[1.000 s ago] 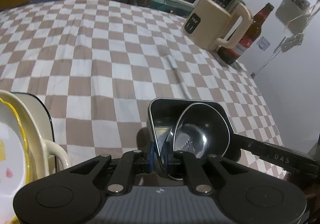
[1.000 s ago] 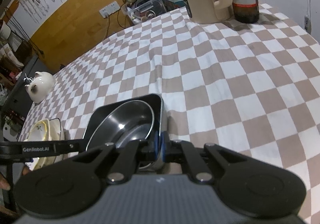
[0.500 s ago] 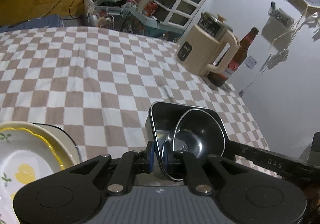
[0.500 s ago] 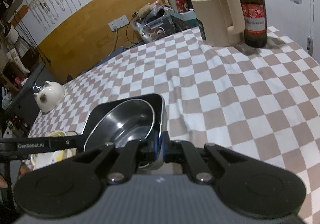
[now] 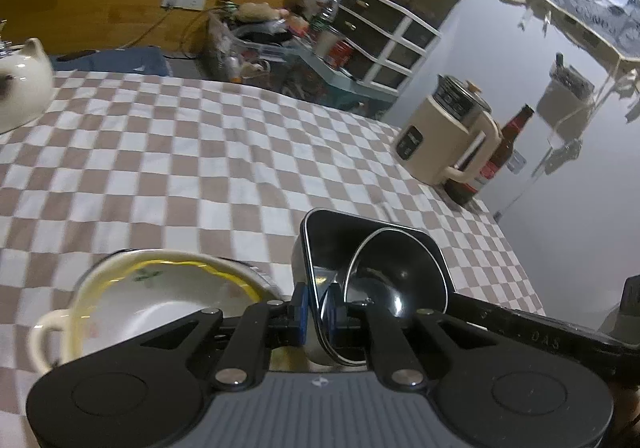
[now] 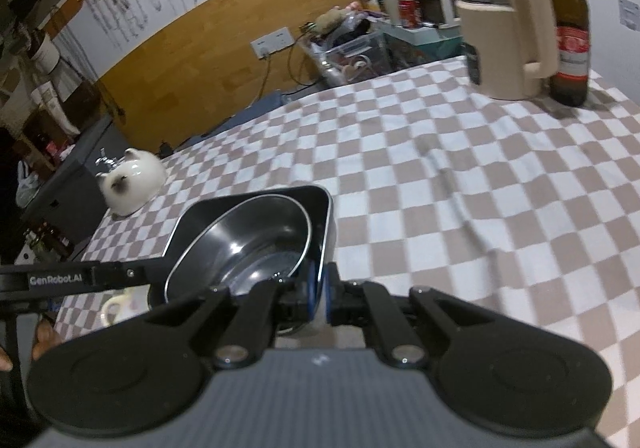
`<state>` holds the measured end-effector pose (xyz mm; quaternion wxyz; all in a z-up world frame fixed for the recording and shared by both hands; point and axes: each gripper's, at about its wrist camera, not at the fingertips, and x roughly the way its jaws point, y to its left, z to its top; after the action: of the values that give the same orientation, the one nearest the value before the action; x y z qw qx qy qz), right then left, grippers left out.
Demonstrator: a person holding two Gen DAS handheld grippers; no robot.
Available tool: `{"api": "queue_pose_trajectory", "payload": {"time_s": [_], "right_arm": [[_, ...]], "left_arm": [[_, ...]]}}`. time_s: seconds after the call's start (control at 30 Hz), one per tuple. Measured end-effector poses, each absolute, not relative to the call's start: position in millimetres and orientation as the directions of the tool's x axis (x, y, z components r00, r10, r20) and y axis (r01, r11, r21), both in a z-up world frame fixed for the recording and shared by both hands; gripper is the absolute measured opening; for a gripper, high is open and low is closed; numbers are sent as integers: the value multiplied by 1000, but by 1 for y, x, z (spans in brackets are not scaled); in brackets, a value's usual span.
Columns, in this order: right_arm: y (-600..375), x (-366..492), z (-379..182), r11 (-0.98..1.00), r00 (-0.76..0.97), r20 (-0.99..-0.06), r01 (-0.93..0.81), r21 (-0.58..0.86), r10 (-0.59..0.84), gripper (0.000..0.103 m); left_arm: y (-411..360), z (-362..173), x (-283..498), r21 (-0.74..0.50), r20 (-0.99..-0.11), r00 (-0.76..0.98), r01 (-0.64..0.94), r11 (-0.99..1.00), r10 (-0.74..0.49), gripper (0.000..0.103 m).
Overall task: Organize plates and bowls
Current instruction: 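Lift the tin with both grippers and carry it over the stacked bowls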
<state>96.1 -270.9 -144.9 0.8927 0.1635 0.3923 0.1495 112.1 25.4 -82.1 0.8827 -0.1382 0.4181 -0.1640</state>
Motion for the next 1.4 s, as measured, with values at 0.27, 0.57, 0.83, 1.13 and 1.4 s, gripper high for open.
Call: {"api": "queue_pose_trajectory", "payload": {"time_s": [0.27,0.57,0.83,1.13,1.4], "right_arm": [[-223,92,-142,894,639,-642,-178,411,423,6],[-182,94,-147,881,623,-637,-207,425,453,6],[-161,105,-152,876,609,-640,-228,425,469,6],[-156,102,-156,876,594,-652,-227,425,470,6],[-155,104,-165,889,580,-683,-191,415,444,6]], "left_arm": [[78,-79,94,-385,-686,619,138,913,-383,10],[123,-81,80,-381,-689,631,104,919,-357,10],[147,-89,77,-393,-695,628,75,916,-350,10],[156,-102,83,-417,-709,601,63,906,-368,10],[154,-112,87,-428,-721,573,74,901,-390,10]]}}
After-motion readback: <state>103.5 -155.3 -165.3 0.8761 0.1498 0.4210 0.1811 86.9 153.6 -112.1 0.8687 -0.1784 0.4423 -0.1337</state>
